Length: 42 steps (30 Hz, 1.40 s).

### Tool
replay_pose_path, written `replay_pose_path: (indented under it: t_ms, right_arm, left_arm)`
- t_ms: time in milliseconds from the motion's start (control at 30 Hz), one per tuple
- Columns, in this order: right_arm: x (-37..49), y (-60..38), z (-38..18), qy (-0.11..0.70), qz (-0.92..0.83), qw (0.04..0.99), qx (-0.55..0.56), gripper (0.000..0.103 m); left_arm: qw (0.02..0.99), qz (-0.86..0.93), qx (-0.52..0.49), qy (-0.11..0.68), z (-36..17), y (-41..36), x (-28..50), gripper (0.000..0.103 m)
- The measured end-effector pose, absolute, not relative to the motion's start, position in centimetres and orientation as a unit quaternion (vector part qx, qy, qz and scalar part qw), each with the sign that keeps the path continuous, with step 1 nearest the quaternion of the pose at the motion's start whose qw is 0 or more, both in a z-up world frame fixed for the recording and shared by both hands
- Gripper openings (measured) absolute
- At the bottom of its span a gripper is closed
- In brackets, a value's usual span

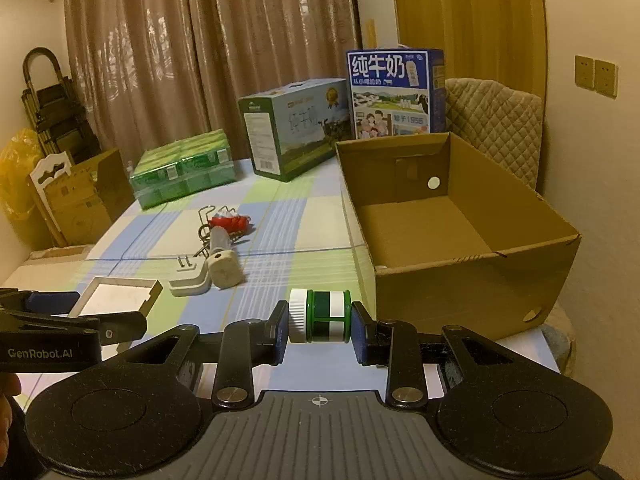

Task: Organize rigid objects
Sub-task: 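Grasp the white square plate with the left tool, then carry the white plate and green-white roll over the cardboard box with both tools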

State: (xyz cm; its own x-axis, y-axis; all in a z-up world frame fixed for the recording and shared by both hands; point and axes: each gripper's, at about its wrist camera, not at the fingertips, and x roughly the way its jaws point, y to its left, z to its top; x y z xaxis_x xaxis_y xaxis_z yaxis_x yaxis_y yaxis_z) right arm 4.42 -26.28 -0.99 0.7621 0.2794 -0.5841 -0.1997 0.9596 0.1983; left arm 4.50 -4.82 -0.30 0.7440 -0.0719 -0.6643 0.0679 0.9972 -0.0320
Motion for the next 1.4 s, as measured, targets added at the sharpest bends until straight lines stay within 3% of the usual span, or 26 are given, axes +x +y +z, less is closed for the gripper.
replay_pose_path:
  t_ms: [1400]
  right_arm:
    - [5.3, -29.9, -0.6, 0.313, 0.092, 0.943, 0.068, 0.028]
  left_arm:
    - [0.932, -0.076, 0.000, 0.353, 0.2, -8.1, 6.4, 0.086]
